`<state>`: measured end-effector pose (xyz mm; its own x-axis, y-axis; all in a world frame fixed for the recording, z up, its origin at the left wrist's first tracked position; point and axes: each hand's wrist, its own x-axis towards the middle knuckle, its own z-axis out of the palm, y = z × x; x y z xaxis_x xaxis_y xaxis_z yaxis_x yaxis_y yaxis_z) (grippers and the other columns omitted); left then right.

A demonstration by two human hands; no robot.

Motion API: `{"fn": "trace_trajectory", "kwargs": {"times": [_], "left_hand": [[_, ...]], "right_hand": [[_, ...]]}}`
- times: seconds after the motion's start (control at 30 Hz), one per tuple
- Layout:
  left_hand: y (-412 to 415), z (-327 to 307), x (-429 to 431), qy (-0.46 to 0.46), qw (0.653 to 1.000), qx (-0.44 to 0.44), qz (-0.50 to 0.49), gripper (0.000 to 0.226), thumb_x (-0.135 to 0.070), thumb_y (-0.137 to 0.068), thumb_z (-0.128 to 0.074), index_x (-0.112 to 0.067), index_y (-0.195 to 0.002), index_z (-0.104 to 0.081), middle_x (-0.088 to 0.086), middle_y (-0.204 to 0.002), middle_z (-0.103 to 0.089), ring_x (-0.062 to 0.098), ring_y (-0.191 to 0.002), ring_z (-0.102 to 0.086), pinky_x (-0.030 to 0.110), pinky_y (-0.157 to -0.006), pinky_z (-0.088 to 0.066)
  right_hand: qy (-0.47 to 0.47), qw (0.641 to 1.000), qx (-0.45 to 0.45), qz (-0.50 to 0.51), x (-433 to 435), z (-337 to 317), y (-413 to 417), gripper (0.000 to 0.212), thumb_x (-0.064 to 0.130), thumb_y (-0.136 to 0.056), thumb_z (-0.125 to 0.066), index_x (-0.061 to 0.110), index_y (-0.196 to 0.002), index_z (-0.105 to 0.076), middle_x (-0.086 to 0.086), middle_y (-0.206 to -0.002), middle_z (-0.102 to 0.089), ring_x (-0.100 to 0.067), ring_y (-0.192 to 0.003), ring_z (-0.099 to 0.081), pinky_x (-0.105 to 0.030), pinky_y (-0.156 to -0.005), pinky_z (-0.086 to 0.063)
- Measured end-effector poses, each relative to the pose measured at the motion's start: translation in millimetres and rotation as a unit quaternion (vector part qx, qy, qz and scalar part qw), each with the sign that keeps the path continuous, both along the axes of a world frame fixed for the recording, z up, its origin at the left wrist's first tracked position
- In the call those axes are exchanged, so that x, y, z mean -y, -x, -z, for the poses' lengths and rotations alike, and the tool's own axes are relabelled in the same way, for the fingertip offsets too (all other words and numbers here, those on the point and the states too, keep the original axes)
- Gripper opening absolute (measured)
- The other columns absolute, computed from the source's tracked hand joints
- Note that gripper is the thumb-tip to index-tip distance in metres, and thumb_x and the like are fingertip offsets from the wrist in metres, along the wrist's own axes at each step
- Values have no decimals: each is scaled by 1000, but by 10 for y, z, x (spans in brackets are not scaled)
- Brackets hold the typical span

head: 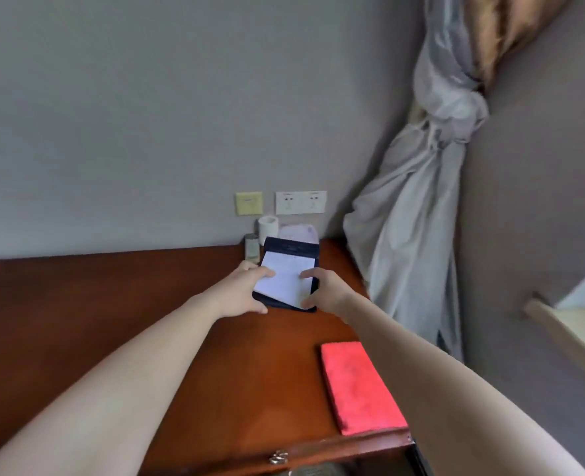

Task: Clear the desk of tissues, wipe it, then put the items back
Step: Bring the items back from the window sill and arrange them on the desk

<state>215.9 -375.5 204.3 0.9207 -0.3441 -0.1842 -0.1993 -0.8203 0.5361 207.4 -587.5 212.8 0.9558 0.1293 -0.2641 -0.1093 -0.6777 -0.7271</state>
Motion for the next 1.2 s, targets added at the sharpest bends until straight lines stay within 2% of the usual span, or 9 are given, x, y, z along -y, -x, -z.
{"fn": "trace_trajectory", "kwargs": {"times": [0.17, 0.33, 0.47, 0.57, 0.7, 0.83, 0.93, 1.07, 1.2], "left_hand": [[-363, 200, -635, -3, 997, -19, -70, 76, -21, -83, -79, -24, -148, -39, -4, -146, -30, 15, -131, -37, 29, -112, -33], [-929, 410, -1055, 6, 993, -51, -109, 73, -23, -84, -78, -27, -146, -41, -6, -148, -30, 15, -130, -40, 33, -111, -37], [-1377, 668, -1264, 22, 988, -83, -128, 74, -27, -85, -77, -27, -147, -38, -10, -146, -28, 12, -120, -44, 28, -104, -42], [-1691, 884, -1415, 22, 985, -108, -131, 69, -29, -87, -73, -29, -146, -38, -11, -147, -27, 12, -115, -45, 26, -100, -44], [-2100, 1116, -1542, 11, 983, -136, -124, 63, -31, -89, -70, -29, -145, -39, -9, -149, -27, 14, -127, -42, 32, -108, -39], [-2430, 1314, -1614, 3, 980, -145, -134, 61, -27, -90, -70, -26, -144, -40, -3, -147, -29, 17, -130, -41, 28, -105, -36], [-2591, 1461, -1662, -6, 979, -152, -136, 61, -25, -90, -70, -26, -143, -41, -2, -147, -29, 18, -129, -42, 31, -107, -37], [-2741, 1605, -1652, -26, 980, -150, -127, 56, -23, -90, -71, -26, -139, -44, -4, -144, -28, 19, -125, -44, 32, -104, -40], [-2798, 1724, -1550, -90, 983, -128, -93, 55, -26, -86, -74, -25, -132, -43, -2, -136, -27, 22, -107, -51, 40, -93, -50]], "right_hand": [[16, 996, -13, -86, -640, 226, -709, 65, 0, -80, -72, 17, -138, -51, -8, -144, -44, -24, -118, -52, -23, -85, -42], [21, 991, -44, -126, -1049, 443, -1462, 61, 3, -80, -73, 18, -136, -55, -5, -125, -49, -20, -100, -48, -24, -82, -40], [36, 986, -65, -147, -1285, 703, -2026, 63, 2, -81, -72, 17, -139, -52, -7, -144, -44, -26, -125, -48, -22, -88, -40], [48, 982, -81, -163, -1439, 896, -2331, 64, 1, -82, -70, 14, -142, -49, -7, -146, -41, -26, -127, -46, -22, -88, -41], [49, 976, -119, -176, -1579, 1079, -2729, 58, 1, -83, -70, 16, -137, -54, -6, -125, -47, -14, -83, -53, -16, -62, -40], [59, 973, -124, -185, -1709, 1230, -3108, 60, 3, -81, -73, 17, -136, -56, -3, -111, -51, -14, -73, -50, -17, -57, -39], [81, 970, -115, -198, -1814, 1392, -3239, 62, 7, -79, -75, 17, -137, -55, -5, -132, -48, -18, -92, -52, -24, -77, -47], [153, 956, -80, -239, -1892, 1581, -3322, 67, 14, -80, -77, 16, -141, -48, -9, -149, -28, -26, -127, -43, -29, -98, -43], [278, 915, -38, -289, -1915, 1627, -3375, 60, 11, -84, -71, 16, -140, -48, -7, -139, -39, -30, -121, -48, -35, -96, -48]]}}
